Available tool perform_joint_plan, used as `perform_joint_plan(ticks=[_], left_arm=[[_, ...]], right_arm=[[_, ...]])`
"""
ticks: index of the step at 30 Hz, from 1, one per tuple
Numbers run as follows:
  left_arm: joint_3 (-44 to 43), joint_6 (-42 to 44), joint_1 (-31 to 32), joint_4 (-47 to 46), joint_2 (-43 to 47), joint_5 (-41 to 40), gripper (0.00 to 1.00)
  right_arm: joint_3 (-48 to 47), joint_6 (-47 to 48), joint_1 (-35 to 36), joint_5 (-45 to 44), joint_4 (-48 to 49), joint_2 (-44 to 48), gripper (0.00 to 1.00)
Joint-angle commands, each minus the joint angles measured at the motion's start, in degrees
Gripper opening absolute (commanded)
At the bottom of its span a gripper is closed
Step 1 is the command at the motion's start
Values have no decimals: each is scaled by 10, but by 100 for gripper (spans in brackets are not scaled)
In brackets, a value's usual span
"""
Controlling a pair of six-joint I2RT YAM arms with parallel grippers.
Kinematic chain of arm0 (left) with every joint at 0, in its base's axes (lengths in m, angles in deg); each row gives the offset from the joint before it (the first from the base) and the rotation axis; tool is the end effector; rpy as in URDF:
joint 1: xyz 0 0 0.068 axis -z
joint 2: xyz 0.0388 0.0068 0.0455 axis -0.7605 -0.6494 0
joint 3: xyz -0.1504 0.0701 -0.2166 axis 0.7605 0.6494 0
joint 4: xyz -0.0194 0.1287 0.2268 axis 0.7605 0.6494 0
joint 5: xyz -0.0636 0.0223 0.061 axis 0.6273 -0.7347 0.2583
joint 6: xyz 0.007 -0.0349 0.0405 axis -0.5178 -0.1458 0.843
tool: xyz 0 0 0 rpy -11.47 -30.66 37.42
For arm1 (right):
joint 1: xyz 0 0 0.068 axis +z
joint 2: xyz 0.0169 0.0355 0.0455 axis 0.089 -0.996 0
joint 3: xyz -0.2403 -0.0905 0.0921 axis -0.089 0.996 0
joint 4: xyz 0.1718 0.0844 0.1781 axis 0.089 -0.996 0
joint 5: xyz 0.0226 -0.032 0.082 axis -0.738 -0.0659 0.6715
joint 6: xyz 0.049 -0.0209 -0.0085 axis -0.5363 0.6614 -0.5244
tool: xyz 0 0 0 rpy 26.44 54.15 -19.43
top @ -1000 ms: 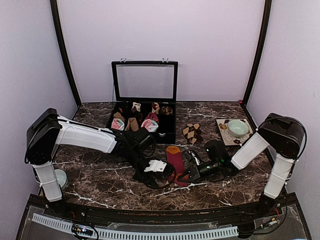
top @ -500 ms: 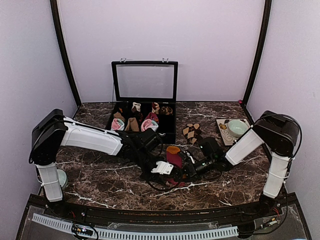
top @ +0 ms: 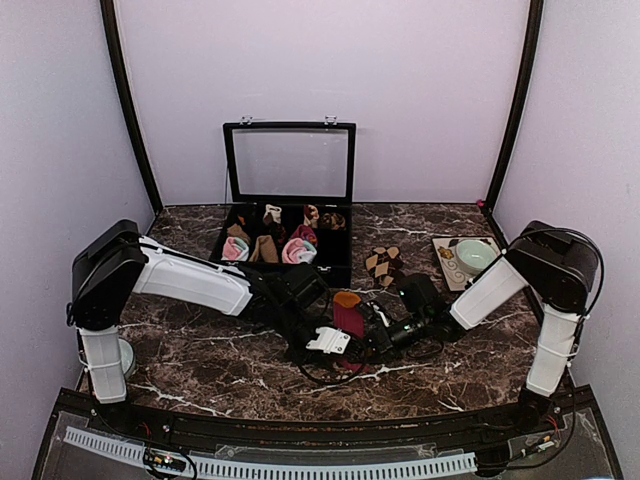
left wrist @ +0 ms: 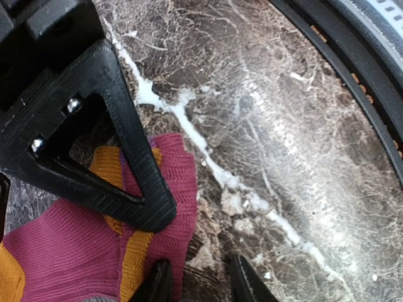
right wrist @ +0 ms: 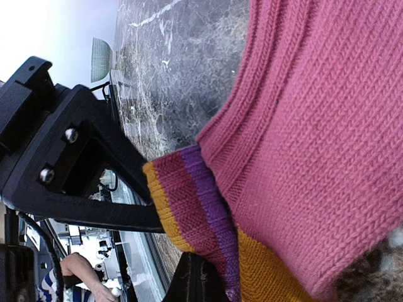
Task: Roll the socks
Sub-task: Roll the sock at the center of the board.
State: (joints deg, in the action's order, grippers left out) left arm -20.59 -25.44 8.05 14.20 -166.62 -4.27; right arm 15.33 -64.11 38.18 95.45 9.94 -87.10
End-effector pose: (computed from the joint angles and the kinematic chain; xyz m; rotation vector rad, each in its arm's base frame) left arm 0.1997 -0.3420 0.1455 2.1615 1.2509 -0.5727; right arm 0.2022 0.2282 0.0845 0.4937 -2.5931 -1.6302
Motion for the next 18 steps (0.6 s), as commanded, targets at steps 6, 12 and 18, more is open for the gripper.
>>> perform_joint_plan(ticks=[6,12,18], left_arm=[[-11,7,6,40,55,66,36],[-18,8,6,13,23,36,36],[-19,13,2,0,2,-2,36]], right_arm=[[17,2,-3,-40,-78,-30,0],[18,-5,-3,-38,-67,-30,0],[24,-9,-3,-37,-53,-31,0]])
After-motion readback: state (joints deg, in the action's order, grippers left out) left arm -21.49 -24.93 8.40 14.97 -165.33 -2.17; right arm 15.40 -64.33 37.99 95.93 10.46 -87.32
